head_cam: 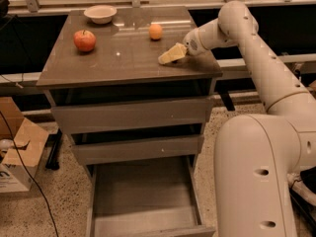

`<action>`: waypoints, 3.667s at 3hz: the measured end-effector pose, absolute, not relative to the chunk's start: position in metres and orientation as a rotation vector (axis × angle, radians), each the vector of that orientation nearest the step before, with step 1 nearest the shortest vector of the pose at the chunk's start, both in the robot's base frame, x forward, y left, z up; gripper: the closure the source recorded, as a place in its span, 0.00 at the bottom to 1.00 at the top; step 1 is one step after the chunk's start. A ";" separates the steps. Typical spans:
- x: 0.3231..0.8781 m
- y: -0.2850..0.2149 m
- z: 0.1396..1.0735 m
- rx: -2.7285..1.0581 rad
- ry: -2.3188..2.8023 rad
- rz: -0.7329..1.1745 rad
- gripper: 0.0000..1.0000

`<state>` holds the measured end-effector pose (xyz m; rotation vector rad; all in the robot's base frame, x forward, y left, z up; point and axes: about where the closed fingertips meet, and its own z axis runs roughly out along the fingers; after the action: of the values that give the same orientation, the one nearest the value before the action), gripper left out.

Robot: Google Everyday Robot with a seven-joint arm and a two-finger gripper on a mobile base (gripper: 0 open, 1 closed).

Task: Place rxbar chocolate into bottom drawer

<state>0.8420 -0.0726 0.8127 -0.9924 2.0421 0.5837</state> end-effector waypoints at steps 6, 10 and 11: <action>0.683 -0.016 0.920 -1.174 1.842 0.680 1.00; 0.509 -0.019 0.755 -1.018 2.286 1.096 1.00; 0.516 -0.005 0.693 -1.004 2.370 1.134 1.00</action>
Offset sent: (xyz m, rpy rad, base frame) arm -0.0213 0.0434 0.0389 0.0439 -0.0709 0.0858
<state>0.5156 -0.0051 0.6928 -1.0041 2.3700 1.1342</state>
